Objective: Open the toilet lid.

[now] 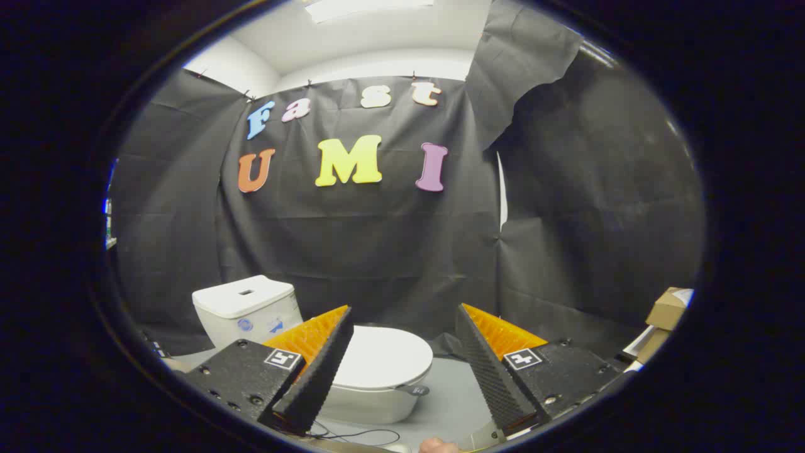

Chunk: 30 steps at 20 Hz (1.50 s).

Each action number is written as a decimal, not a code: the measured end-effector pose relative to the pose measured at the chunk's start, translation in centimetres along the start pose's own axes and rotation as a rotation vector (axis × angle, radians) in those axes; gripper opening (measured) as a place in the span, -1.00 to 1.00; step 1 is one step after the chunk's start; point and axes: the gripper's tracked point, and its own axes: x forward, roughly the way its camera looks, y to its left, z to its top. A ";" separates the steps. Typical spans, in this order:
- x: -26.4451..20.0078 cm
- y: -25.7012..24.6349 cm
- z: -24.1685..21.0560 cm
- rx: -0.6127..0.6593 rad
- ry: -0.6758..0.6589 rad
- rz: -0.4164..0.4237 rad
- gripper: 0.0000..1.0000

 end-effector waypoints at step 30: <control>0.2 -1.7 1.0 0.006 -0.068 -0.041 1.00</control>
